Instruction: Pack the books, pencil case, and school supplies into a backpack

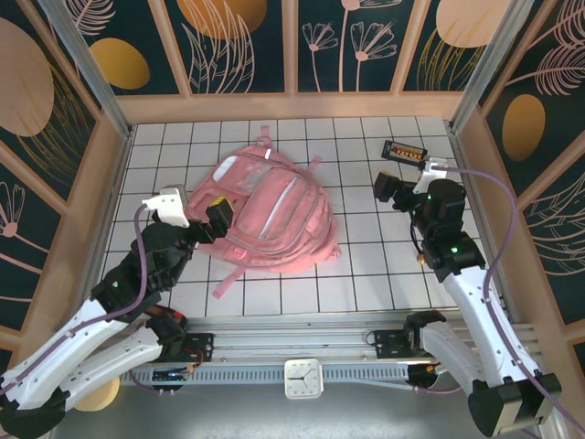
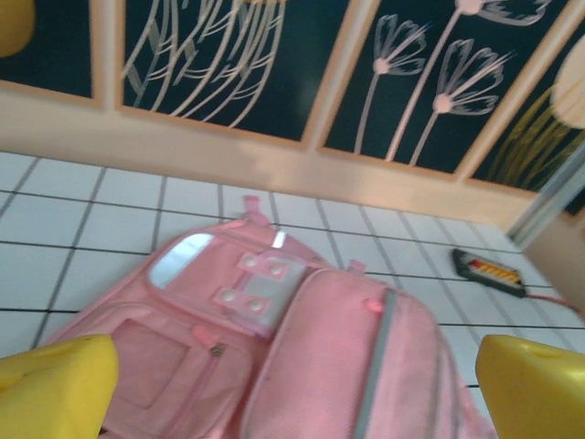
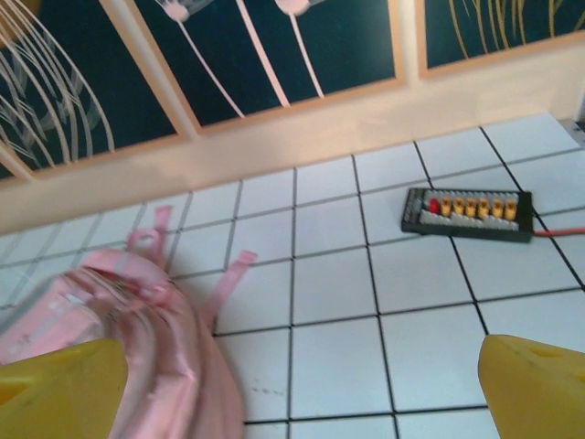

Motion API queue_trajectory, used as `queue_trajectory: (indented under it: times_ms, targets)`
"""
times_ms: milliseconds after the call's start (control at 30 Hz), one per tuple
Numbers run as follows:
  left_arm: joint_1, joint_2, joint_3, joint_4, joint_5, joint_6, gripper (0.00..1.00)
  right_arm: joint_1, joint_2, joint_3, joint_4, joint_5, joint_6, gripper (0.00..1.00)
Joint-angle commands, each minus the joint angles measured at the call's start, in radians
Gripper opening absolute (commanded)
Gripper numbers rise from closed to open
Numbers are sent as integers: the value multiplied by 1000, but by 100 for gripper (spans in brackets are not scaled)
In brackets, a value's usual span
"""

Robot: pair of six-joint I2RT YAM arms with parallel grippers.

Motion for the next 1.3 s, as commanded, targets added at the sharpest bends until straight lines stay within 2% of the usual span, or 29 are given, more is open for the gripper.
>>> queue_trajectory:
  times_ms: [0,67,167,333,467,567,667,800,1067,1267]
  targets:
    - [6,22,-48,4,-149,40,99,-22,54,-48,89,34,-99,99]
    - [30,69,-76,23,-174,67,99,-60,119,-106,226,-3,-148,99]
    - [78,156,-92,71,-139,100,99,-134,263,-181,429,-64,-151,99]
    - [142,241,-120,212,-146,157,99,-179,491,-218,665,-102,-222,99]
    - [274,265,-191,275,-91,118,99,-217,594,-275,839,-137,-208,99]
    - [339,265,-255,356,-84,101,99,-223,649,-327,979,-136,-186,99]
    - [362,259,-334,467,-95,137,99,-220,685,-338,1018,-124,-195,97]
    - [424,271,-377,519,-57,183,99,-219,668,-401,1156,-114,-230,97]
    - [618,313,-396,648,61,278,99,-224,658,-577,1472,-44,-200,98]
    - [692,410,-432,799,129,368,99,-225,696,-546,1448,-47,-202,98]
